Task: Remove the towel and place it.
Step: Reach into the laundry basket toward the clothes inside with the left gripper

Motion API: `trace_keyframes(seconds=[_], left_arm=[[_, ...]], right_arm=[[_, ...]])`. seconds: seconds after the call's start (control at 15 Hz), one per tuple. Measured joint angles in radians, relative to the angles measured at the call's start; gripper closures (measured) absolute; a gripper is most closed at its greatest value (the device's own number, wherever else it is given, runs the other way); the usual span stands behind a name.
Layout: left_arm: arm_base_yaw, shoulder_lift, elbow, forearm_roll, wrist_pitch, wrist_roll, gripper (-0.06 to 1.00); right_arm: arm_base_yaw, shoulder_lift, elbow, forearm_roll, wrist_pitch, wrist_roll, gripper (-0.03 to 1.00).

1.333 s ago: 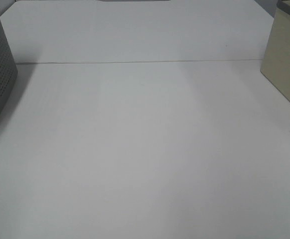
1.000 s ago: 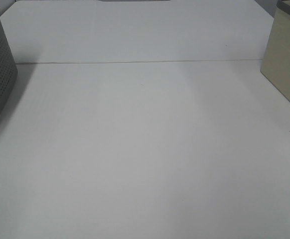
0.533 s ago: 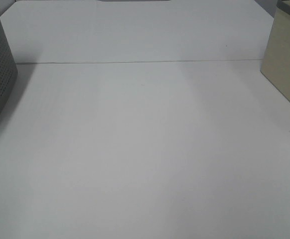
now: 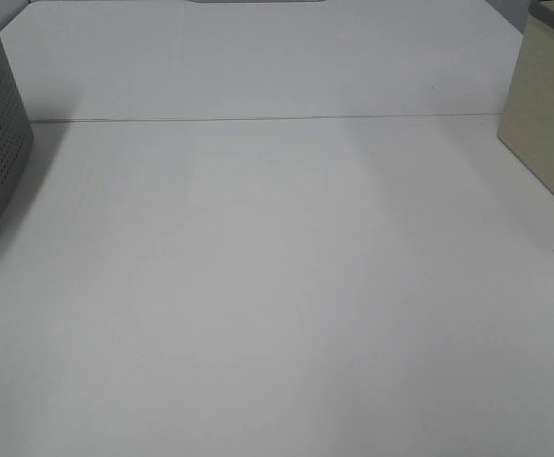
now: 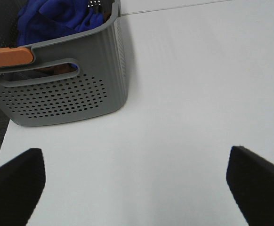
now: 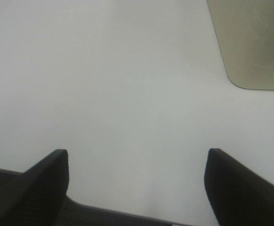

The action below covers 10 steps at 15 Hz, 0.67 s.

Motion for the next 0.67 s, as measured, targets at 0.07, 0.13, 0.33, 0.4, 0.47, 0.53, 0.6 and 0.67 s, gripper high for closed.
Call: trace_keyframes(seconds=[0.07,0.13,0.33,0.4,0.47,0.53,0.6,0.67], left_arm=[[0.000,0.000,0.000,0.000,0.000,0.000,-0.05],[0.000,0.000,0.000,0.000,0.000,0.000,-0.05],[0.000,0.000,0.000,0.000,0.000,0.000,-0.05],[0.000,0.000,0.000,0.000,0.000,0.000,-0.05],[0.000,0.000,0.000,0.001,0.000,0.000,-0.05],[0.000,0.000,0.000,0.001,0.000,0.000,-0.05],[0.000,0.000,0.000,0.001,0.000,0.000,-0.05],[0.000,0.000,0.000,0.001,0.000,0.000,-0.05]], right_arm=[[0.000,0.000,0.000,0.000,0.000,0.000,0.19],[0.000,0.000,0.000,0.000,0.000,0.000,0.19],[0.000,0.000,0.000,0.000,0.000,0.000,0.19],[0.000,0.000,0.000,0.000,0.000,0.000,0.19],[0.000,0.000,0.000,0.000,0.000,0.000,0.19],[0.000,0.000,0.000,0.000,0.000,0.000,0.19],[0.000,0.000,0.000,0.000,0.000,0.000,0.19],[0.000,0.000,0.000,0.000,0.000,0.000,0.19]])
